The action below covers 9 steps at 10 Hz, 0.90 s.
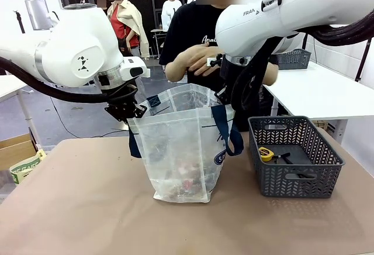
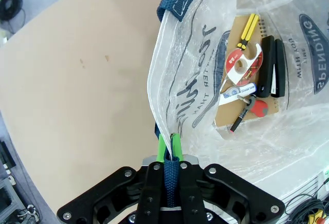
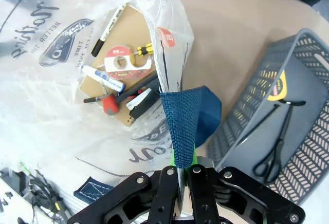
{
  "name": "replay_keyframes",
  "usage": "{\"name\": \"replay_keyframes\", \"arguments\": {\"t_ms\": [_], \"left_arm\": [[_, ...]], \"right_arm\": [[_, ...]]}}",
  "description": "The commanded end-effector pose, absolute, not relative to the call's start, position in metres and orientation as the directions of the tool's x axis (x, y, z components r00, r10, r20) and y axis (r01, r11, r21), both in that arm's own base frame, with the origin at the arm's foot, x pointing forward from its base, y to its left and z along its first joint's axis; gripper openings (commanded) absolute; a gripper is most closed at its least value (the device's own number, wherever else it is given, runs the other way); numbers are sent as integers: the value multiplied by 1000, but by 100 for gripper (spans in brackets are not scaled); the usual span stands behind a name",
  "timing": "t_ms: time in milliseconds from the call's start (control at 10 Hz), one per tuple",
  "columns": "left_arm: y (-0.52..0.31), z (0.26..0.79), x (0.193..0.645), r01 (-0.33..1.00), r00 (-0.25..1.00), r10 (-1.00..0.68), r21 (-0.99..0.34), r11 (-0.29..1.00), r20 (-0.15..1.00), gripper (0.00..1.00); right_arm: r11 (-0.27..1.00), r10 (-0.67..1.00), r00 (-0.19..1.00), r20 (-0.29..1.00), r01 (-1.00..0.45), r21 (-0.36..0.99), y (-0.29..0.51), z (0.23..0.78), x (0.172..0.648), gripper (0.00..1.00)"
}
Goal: Transfer purchased items from the store into the shopping bag.
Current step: Move the Reusable shopping bag to the right side of the table.
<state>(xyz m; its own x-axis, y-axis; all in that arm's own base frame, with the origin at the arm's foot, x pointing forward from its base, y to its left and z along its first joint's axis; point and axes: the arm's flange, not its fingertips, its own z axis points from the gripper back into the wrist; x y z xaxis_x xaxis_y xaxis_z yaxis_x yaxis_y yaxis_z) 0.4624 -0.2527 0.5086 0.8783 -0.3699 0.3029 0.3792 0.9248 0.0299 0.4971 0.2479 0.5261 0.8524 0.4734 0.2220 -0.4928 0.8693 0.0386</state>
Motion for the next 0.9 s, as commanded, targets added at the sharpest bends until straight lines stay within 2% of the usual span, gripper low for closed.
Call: {"name": "replay_keyframes", "arguments": {"t_ms": [0,800], "left_arm": [[-250,509,463,374,880,-365,30,927,304,0],[-250,509,463,374,880,-365,30,927,304,0]], "right_arm": [[871,470,854,223,-489,37,245,527,498,0],[871,470,854,223,-489,37,245,527,498,0]]}}
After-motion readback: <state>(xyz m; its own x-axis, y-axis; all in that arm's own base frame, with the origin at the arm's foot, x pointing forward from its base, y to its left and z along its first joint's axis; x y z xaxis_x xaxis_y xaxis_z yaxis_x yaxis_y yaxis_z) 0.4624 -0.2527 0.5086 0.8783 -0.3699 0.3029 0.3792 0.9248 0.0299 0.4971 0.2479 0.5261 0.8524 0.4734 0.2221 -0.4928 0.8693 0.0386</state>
